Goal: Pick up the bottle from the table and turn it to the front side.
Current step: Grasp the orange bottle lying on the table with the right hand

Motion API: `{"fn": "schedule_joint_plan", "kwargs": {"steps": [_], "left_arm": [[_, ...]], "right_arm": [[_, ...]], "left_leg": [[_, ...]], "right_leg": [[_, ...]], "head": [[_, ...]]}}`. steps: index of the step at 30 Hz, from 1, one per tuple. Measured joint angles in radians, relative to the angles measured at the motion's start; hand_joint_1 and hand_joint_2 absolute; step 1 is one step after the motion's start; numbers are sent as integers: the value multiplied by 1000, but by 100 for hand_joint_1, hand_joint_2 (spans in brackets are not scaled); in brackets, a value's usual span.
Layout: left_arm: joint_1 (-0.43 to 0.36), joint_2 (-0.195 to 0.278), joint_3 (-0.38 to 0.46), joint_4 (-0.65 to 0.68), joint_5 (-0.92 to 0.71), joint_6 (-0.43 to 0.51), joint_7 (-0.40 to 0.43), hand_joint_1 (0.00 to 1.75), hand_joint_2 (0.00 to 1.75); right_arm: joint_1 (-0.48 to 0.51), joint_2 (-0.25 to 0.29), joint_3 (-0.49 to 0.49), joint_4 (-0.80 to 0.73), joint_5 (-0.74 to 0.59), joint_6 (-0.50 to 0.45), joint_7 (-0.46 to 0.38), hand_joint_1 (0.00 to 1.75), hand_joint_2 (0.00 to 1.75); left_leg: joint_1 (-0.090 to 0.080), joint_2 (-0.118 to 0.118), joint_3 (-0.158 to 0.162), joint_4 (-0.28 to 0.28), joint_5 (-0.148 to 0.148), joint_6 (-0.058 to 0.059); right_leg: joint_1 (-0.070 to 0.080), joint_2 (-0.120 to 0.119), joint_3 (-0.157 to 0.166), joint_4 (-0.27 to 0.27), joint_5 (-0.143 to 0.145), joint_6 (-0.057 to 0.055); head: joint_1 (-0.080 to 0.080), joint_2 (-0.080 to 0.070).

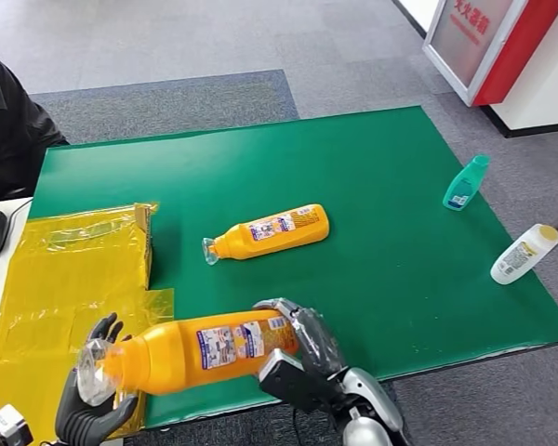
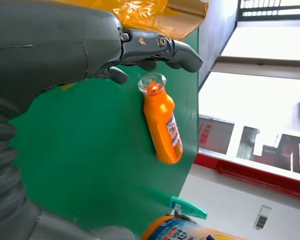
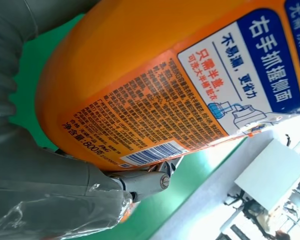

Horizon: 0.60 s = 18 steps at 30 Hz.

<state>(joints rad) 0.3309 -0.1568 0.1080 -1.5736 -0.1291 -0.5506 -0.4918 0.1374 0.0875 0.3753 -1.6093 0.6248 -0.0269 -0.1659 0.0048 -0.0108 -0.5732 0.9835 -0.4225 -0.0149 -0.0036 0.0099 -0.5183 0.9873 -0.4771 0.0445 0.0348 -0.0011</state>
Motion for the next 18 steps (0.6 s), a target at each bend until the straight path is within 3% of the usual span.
{"fn": "schedule_joint_plan", "kwargs": {"steps": [9,18], "left_arm": [[47,-53,-3,-79,-7,4,8,0,175],[49,-41,-94,-106,6,19,7,0,175]], "right_arm": [[72,-3,26,-26,-26,-22,-10,175,175],[86,-12,49,-15,-32,-30,23,175,175]], "left_leg": [[0,0,1,0,-1,-1],[0,0,0,0,-1,-1]], "right_leg": [[0,0,-2,0,-1,0],[0,0,-1,0,-1,0]], "head": [[0,0],[0,0]]}}
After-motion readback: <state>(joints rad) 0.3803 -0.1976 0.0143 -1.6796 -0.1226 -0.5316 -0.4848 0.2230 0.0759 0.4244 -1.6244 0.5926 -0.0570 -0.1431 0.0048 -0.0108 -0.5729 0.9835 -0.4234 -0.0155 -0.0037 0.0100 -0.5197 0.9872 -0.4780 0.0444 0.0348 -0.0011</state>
